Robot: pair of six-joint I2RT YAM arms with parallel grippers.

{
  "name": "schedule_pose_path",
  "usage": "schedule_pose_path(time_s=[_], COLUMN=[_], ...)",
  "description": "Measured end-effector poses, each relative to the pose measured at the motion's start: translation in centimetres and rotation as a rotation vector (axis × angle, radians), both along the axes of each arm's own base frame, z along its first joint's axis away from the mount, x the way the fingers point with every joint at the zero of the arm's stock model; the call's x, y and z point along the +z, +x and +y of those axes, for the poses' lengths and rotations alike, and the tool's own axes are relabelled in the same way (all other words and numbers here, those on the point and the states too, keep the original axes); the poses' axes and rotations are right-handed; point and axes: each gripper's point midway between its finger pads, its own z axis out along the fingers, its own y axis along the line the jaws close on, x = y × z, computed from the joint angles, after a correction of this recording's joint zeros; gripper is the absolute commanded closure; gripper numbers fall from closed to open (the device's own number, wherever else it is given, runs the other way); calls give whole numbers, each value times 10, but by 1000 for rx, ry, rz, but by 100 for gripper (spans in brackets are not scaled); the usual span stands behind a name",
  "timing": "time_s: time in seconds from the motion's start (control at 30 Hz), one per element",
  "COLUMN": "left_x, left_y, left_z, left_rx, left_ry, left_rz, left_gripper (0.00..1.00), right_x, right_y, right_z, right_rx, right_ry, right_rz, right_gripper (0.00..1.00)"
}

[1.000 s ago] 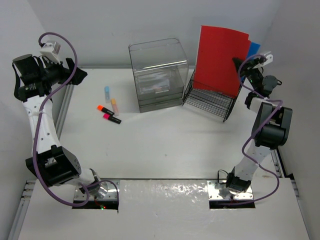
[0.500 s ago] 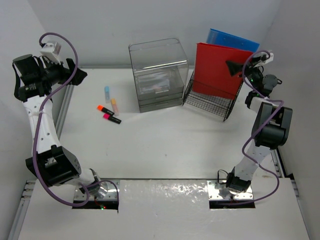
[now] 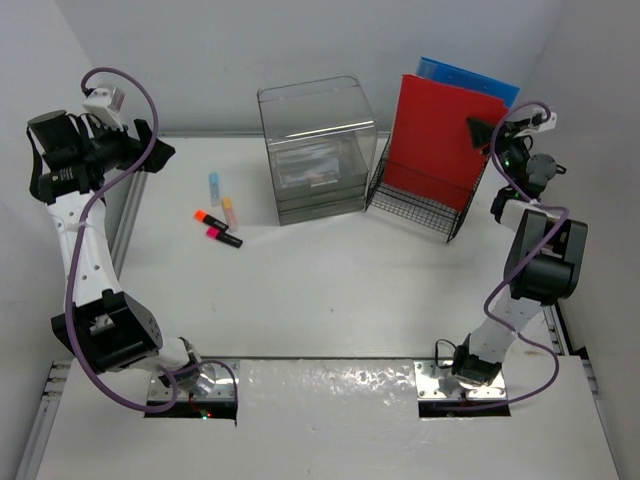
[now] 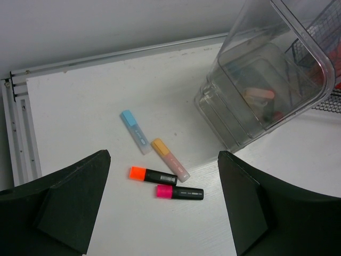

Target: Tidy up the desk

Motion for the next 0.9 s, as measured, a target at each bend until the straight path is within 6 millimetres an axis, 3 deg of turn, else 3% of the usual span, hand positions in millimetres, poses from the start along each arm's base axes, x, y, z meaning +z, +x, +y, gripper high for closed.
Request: schedule_pose_path(time_s=[0.13, 0.27, 0.3, 0.37, 0.53, 0.73, 0.9], left_x=[-3, -5, -5, -5, -5, -7, -9], left_y=[0, 0, 0, 0, 0, -2, -1], left_z=[0, 0, 0, 0, 1, 1, 3], left_rx=[-2, -4, -4, -5, -8, -4, 8], left_ry=[2, 5, 6, 9, 16, 15, 23], left_rz=[4, 7, 7, 5, 4, 14, 18], left_gripper=[20, 20, 20, 20, 20, 20, 20], right_x=[3, -8, -12, -17, -18, 15, 57], right_y=[-5, -10, -11, -12, -20, -52, -81], right_z=[-10, -18, -19, -22, -25, -34, -60], right_rx=[-49, -80, -84, -94, -133, -270, -511], right_ry=[21, 38, 41, 41, 20, -26, -22], right_rz=[-2, 22, 31, 41, 40, -43, -64], right_gripper=[57, 55, 47, 44, 22, 1, 1])
